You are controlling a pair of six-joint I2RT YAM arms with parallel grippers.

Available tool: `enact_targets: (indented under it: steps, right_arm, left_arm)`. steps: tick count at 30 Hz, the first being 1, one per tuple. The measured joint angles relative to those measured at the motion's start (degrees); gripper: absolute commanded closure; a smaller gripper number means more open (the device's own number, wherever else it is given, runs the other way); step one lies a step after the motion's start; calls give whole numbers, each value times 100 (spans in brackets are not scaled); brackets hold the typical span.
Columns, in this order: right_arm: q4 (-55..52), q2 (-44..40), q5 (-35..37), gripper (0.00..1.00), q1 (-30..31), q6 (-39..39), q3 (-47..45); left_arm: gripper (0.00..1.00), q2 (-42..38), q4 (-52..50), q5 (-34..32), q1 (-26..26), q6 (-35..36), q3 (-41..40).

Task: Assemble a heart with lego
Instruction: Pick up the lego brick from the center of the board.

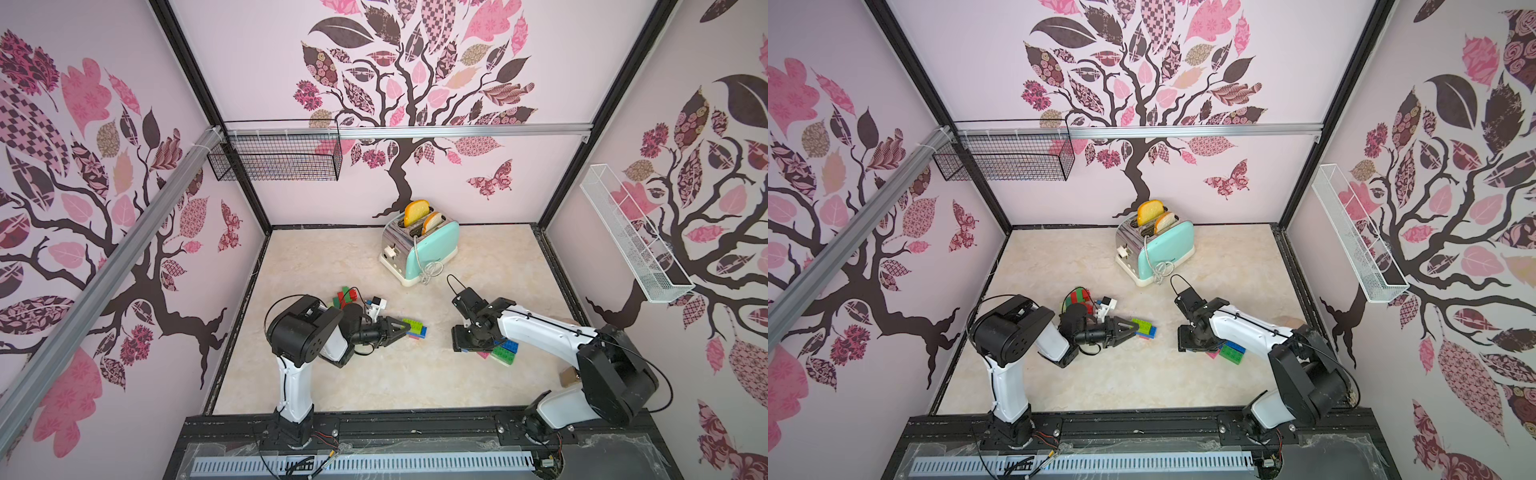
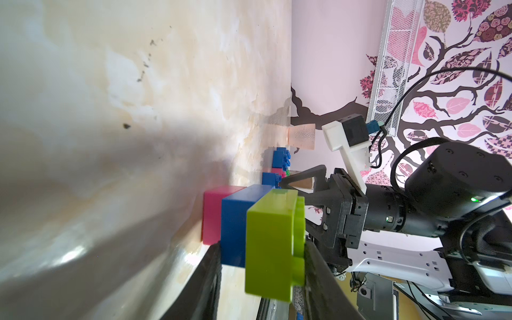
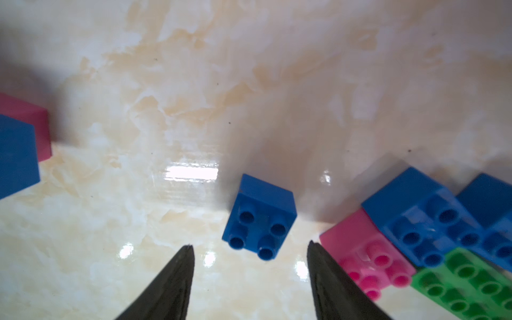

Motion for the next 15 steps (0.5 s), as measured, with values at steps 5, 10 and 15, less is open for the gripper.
enact_targets:
  steps: [5,10,15]
  right_arm:
    - [149,293,96,44,0,-37,127]
    - [234,533,149,60,0,-96,149]
    - [234,575,195,70,0,-151,160]
  left_arm:
    - [60,-4,17,2,0,2,-26]
    - [60,-4,20,2,2,2,-26]
    - [60,-4,20,2,2,0,-26]
